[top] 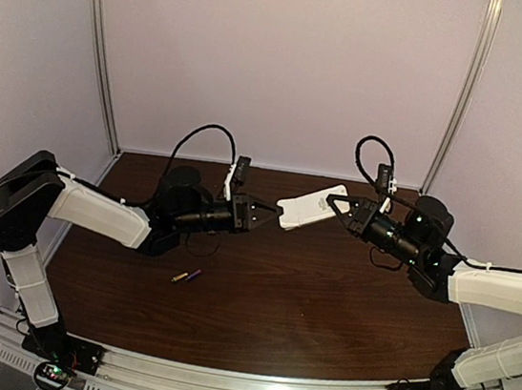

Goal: Load the batteries into the remote control
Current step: Remove the battery cover from the remote control.

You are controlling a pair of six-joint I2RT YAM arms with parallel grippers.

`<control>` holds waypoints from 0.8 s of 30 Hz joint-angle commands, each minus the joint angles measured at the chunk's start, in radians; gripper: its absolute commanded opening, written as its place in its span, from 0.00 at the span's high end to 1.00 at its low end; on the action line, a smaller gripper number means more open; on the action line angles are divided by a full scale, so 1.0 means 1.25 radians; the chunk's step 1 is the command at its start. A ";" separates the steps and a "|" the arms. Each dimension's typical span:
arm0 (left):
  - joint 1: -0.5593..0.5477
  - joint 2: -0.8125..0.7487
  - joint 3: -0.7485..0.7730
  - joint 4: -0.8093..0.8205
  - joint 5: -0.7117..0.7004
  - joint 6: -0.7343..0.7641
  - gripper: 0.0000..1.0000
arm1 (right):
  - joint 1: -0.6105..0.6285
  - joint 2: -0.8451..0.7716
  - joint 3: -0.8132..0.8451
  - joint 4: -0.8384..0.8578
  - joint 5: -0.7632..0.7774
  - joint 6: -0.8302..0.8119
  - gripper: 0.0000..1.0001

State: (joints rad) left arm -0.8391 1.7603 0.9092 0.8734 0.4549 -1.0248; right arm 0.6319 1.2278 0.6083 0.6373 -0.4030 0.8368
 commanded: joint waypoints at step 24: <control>0.065 -0.061 -0.098 0.084 0.046 -0.015 1.00 | -0.101 -0.087 -0.027 -0.073 -0.017 -0.017 1.00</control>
State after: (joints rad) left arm -0.7727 1.7252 0.7906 0.9802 0.5030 -1.0649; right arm 0.5224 1.1481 0.5865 0.5697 -0.4400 0.8364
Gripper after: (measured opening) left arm 0.112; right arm 0.155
